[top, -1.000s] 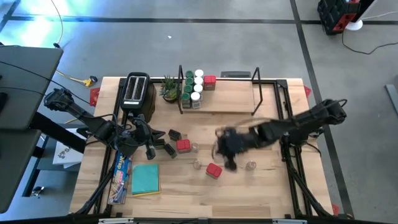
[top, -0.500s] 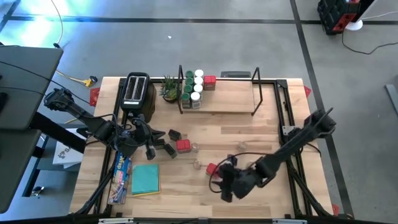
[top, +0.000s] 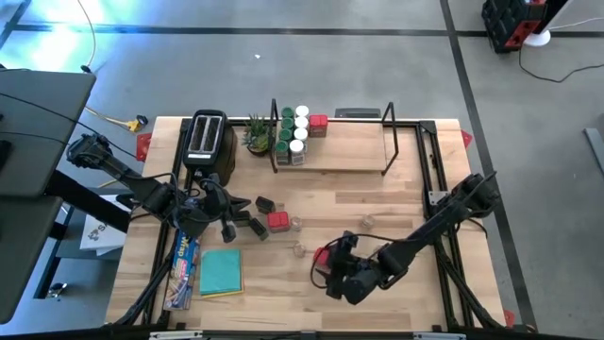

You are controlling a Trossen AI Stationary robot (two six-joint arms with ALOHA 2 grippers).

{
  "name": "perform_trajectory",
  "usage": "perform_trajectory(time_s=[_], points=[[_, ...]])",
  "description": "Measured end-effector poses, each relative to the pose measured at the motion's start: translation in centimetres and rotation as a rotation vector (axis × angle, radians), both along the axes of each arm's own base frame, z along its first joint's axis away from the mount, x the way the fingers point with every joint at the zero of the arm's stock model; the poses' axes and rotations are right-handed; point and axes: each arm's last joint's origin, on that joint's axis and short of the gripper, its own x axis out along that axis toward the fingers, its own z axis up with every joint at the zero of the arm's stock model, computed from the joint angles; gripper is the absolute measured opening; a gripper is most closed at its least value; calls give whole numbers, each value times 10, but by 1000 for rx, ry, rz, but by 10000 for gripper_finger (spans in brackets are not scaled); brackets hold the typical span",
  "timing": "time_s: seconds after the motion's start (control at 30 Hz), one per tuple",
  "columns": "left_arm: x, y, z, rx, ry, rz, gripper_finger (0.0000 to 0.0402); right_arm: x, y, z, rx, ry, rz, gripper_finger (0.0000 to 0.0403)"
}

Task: Shelf spices
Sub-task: Put the bottom red seasoning can on the shelf aligned with the other red seasoning can

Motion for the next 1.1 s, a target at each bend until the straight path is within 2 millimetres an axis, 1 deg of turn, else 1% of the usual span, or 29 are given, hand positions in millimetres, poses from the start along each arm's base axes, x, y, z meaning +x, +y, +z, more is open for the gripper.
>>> perform_trajectory(time_s=[0.1,0.2,0.3,0.4,0.47,0.53,0.63,0.77,0.83,0.9,0.97,1.0,1.1], points=[[0,0,0,-5,-2,2,3,2,-2,-11,11,19,-58,299],[0,0,0,-7,-3,3,3,5,-4,-25,37,72,-70,299],[0,0,0,-7,-2,3,3,7,-5,-32,61,89,-89,298],[0,0,0,-7,-2,3,3,8,-7,-32,56,91,-88,288],[0,0,0,-7,-2,3,3,8,-8,-32,43,103,-75,274],[0,0,0,-6,-2,3,3,9,-9,-33,48,109,-74,251],[0,0,0,-6,-2,3,3,12,-14,-32,66,129,-74,207],[0,0,0,-6,-1,3,3,13,-29,-23,7,162,-68,202],[0,0,0,-5,0,3,3,10,-46,-9,-67,189,-73,202],[0,0,-1,-5,0,3,3,8,-71,9,-183,227,-91,202],[0,0,0,-5,0,4,3,7,-103,23,-282,301,-88,202],[0,0,-1,-5,0,3,3,8,-120,30,-304,331,-70,202],[0,0,0,-5,0,3,3,15,-178,45,-302,397,36,202]])
